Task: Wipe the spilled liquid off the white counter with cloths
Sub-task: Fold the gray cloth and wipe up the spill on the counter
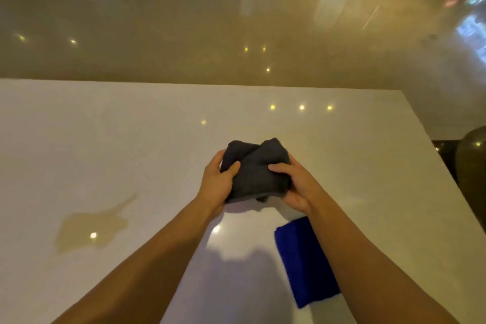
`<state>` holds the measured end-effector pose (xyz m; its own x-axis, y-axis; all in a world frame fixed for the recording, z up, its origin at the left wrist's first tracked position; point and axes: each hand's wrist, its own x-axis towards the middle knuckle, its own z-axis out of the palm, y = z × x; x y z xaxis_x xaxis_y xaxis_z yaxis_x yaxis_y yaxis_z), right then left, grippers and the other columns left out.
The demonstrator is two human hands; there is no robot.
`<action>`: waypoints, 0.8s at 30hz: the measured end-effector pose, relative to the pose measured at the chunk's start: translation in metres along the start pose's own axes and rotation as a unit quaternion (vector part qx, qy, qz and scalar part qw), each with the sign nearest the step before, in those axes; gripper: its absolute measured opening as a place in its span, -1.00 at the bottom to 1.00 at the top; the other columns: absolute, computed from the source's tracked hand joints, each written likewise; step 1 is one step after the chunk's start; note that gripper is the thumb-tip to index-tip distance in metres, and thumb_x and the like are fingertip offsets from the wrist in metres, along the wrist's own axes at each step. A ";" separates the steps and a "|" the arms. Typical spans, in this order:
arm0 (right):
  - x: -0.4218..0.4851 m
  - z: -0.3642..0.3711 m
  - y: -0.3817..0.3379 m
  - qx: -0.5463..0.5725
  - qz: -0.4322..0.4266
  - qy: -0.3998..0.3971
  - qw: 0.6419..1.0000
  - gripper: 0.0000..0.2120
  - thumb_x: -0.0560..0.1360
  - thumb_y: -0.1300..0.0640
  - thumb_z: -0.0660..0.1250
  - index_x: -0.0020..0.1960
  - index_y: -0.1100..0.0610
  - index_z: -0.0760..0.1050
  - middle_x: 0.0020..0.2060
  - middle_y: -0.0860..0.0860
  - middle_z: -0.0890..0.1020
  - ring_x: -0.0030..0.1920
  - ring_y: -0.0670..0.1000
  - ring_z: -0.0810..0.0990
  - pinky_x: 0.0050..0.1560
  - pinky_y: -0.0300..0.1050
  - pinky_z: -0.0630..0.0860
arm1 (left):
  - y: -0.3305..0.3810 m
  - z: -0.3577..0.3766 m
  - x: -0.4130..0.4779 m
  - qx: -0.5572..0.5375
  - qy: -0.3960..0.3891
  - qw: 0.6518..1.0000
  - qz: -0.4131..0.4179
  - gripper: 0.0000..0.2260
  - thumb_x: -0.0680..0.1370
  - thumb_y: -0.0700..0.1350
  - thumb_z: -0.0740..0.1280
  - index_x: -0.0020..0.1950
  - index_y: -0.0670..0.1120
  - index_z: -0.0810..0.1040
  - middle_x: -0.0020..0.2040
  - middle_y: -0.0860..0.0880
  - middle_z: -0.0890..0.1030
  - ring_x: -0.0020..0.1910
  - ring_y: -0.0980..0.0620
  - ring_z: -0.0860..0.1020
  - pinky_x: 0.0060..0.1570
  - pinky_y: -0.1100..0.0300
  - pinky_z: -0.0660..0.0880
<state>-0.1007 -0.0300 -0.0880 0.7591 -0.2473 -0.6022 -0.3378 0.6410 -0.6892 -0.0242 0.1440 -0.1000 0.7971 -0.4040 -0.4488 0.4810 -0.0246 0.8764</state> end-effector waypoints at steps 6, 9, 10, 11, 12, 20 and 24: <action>-0.063 0.033 0.089 0.065 0.069 -0.063 0.994 -0.41 0.39 0.43 0.41 0.39 0.16 0.47 0.29 0.34 0.58 0.31 0.39 0.55 0.19 0.32 0.60 | -0.050 -0.042 -0.115 0.039 0.131 0.989 0.049 -0.71 0.65 -0.14 0.22 0.37 0.03 0.47 0.23 -0.04 0.61 0.18 -0.02 0.60 0.25 -0.11 0.54; -0.094 0.040 0.120 -0.021 0.106 -0.061 0.992 -0.47 0.40 0.41 0.46 0.35 0.17 0.53 0.21 0.31 0.66 0.27 0.37 0.59 0.25 0.36 0.56 | -0.073 -0.058 -0.161 0.043 0.166 0.984 0.057 -0.70 0.65 -0.12 0.20 0.36 0.09 0.48 0.24 -0.01 0.61 0.20 -0.06 0.60 0.21 -0.05 0.56; -0.099 0.043 0.125 -0.061 0.103 -0.051 0.991 -0.50 0.41 0.41 0.48 0.32 0.15 0.55 0.17 0.27 0.69 0.24 0.35 0.62 0.24 0.36 0.58 | -0.076 -0.063 -0.167 0.048 0.182 0.980 0.059 -0.70 0.65 -0.12 0.20 0.36 0.09 0.49 0.23 0.01 0.61 0.21 -0.08 0.60 0.19 0.06 0.55; -0.102 0.047 0.126 -0.106 0.089 -0.040 0.989 -0.52 0.43 0.38 0.50 0.30 0.12 0.56 0.13 0.23 0.71 0.21 0.32 0.64 0.22 0.35 0.59 | -0.077 -0.068 -0.170 0.060 0.199 0.976 0.058 -0.69 0.65 -0.11 0.21 0.38 0.09 0.48 0.24 0.01 0.60 0.24 -0.10 0.58 0.18 0.17 0.52; -0.103 0.053 0.125 -0.150 0.069 -0.029 0.986 -0.53 0.45 0.35 0.51 0.30 0.09 0.56 0.12 0.18 0.72 0.19 0.28 0.65 0.21 0.34 0.61 | -0.074 -0.075 -0.171 0.075 0.213 0.972 0.058 -0.67 0.65 -0.10 0.22 0.41 0.09 0.45 0.26 0.00 0.59 0.27 -0.11 0.56 0.18 0.21 0.49; -0.067 0.098 0.143 -0.641 -0.258 0.085 0.718 -0.27 0.53 -0.06 0.43 0.59 0.03 0.21 0.47 0.14 0.39 0.44 0.19 0.39 0.43 0.19 0.44 | -0.083 -0.135 -0.177 0.508 0.232 0.828 0.041 -0.31 0.57 0.28 0.04 0.60 -0.08 0.12 0.62 -0.14 0.18 0.58 -0.19 0.13 0.52 -0.08 0.18; -0.034 0.103 0.188 -0.837 -0.248 -0.089 0.480 -0.23 0.54 -0.45 -0.05 0.65 -0.18 -0.10 0.68 0.05 -0.02 0.64 0.27 -0.11 0.54 0.46 -0.14 | -0.130 -0.157 -0.186 0.653 0.183 0.735 0.007 -0.24 0.55 0.36 -0.28 0.62 -0.08 -0.15 0.63 -0.16 -0.17 0.61 -0.23 -0.19 0.58 -0.19 -0.06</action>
<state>-0.1331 0.1737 -0.1553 0.9623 0.0942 -0.2552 0.0491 -0.9829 -0.1777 -0.1778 0.3655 -0.1578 0.9587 -0.1452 -0.2447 -0.0982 -0.9760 0.1945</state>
